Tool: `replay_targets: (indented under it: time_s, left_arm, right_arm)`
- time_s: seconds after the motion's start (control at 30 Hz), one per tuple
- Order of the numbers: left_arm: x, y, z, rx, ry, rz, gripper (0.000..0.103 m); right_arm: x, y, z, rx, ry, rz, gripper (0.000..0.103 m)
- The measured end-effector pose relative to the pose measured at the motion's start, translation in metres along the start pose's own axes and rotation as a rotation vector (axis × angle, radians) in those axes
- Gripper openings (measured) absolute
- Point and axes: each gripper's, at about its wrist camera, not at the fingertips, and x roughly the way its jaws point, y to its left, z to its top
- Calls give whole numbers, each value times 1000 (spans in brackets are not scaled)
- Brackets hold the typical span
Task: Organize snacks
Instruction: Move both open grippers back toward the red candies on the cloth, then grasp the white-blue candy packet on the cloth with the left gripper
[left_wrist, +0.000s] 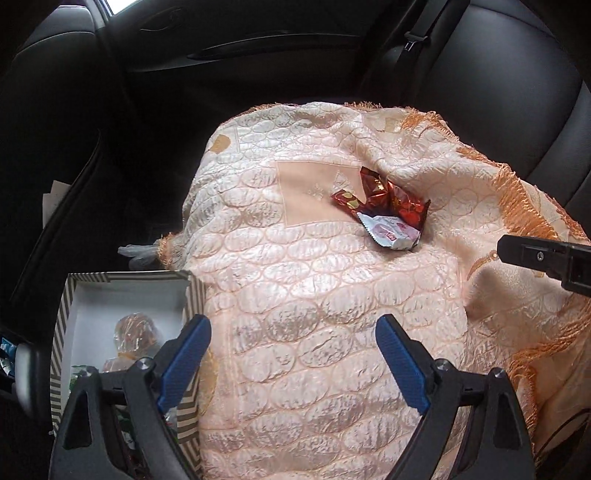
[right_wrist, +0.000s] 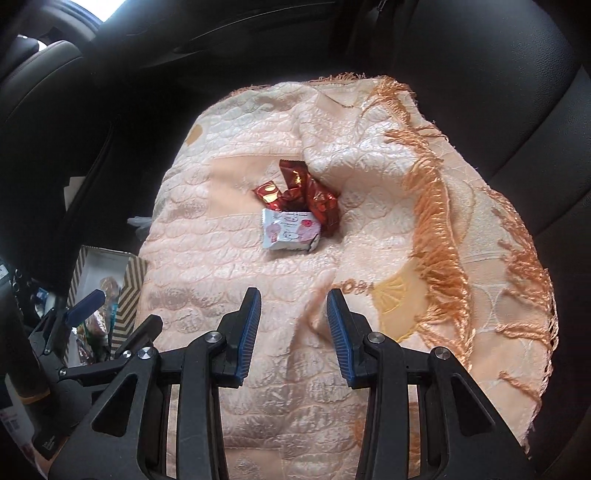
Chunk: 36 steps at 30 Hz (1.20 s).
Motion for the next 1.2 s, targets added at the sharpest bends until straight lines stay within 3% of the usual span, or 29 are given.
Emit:
replay_targets:
  time_s: [0.53, 0.77, 0.83, 0.93, 0.97, 1.03, 1.2]
  left_arm:
    - [87, -34, 70, -157, 141, -176, 92]
    - [138, -54, 81, -205, 254, -225, 92]
    - [142, -62, 82, -190, 242, -197, 93]
    - [146, -71, 84, -203, 246, -248, 92]
    - [145, -74, 84, -191, 241, -241, 88]
    - [146, -83, 83, -152, 251, -261, 40]
    - [136, -79, 77, -166, 233, -332, 29]
  right_arm:
    - [10, -34, 16, 84, 7, 37, 37]
    - [20, -46, 19, 98, 11, 56, 37]
    - [22, -49, 19, 108, 14, 62, 37]
    - [22, -51, 19, 117, 16, 82, 37]
    - [22, -50, 19, 112, 14, 85, 37]
    - [23, -49, 20, 108, 16, 89, 37]
    - [22, -46, 23, 111, 6, 87, 37]
